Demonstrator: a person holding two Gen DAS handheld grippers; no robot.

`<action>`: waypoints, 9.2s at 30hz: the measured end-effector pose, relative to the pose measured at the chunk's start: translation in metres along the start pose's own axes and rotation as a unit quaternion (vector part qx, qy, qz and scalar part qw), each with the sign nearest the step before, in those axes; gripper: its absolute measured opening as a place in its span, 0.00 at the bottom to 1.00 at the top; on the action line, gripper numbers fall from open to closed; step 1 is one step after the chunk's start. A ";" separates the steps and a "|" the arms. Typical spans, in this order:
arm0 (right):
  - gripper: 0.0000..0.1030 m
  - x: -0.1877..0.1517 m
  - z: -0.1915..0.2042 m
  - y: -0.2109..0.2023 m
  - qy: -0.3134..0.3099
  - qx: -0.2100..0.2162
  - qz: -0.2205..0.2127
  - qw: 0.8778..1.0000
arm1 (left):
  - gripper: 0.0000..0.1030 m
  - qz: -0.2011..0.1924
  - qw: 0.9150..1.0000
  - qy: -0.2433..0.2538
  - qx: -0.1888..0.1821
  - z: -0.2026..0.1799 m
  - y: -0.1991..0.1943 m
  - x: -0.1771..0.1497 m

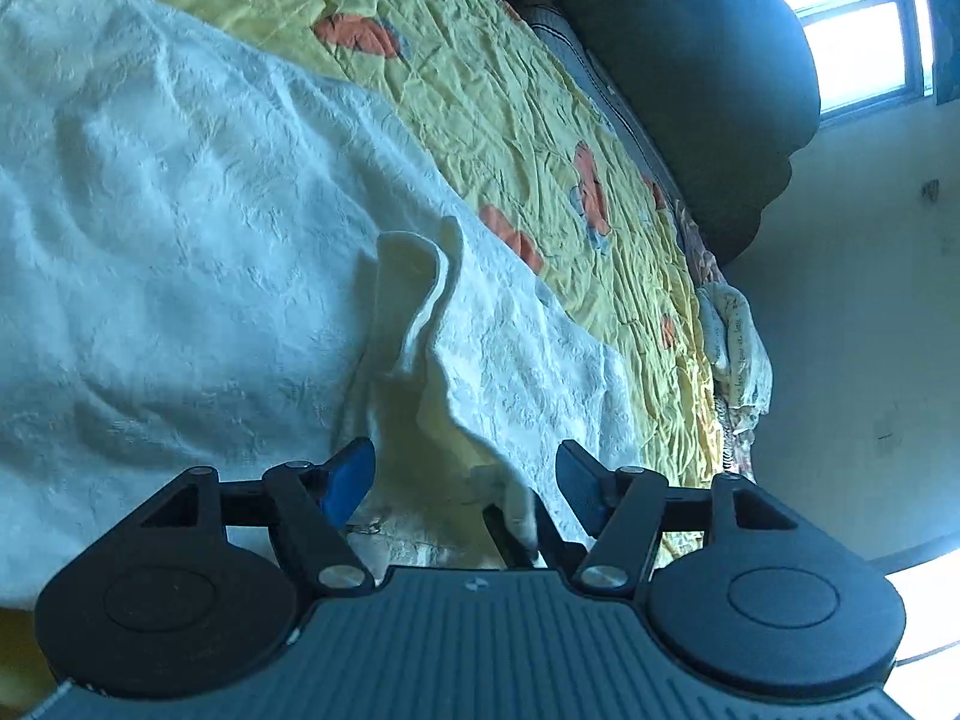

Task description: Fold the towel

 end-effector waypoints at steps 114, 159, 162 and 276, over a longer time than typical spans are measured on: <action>0.51 0.140 0.102 0.011 -0.020 0.168 -0.091 0.981 | 0.90 -0.295 0.868 0.043 0.397 0.110 -0.231 -0.023; 0.38 0.174 0.034 0.139 0.203 0.308 -0.001 0.929 | 0.12 -0.281 0.938 0.005 0.201 0.132 -0.209 0.032; 0.40 0.178 0.026 0.142 0.229 0.307 -0.008 0.924 | 0.11 -0.319 0.914 0.076 0.241 0.074 -0.206 0.018; 0.68 -0.083 -0.138 0.023 0.413 0.066 0.083 0.904 | 0.80 -0.218 0.873 0.360 0.248 -0.065 -0.057 -0.092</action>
Point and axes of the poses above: each gripper's, at about its wrist camera, not at the fingertips, and y roughly the way its jaws point, z to its left, x to its top, the point moved 5 cm from there along y, roughly the way its jaws point, and after that the axes turned 7 degrees about z, right-handed, at the moved point
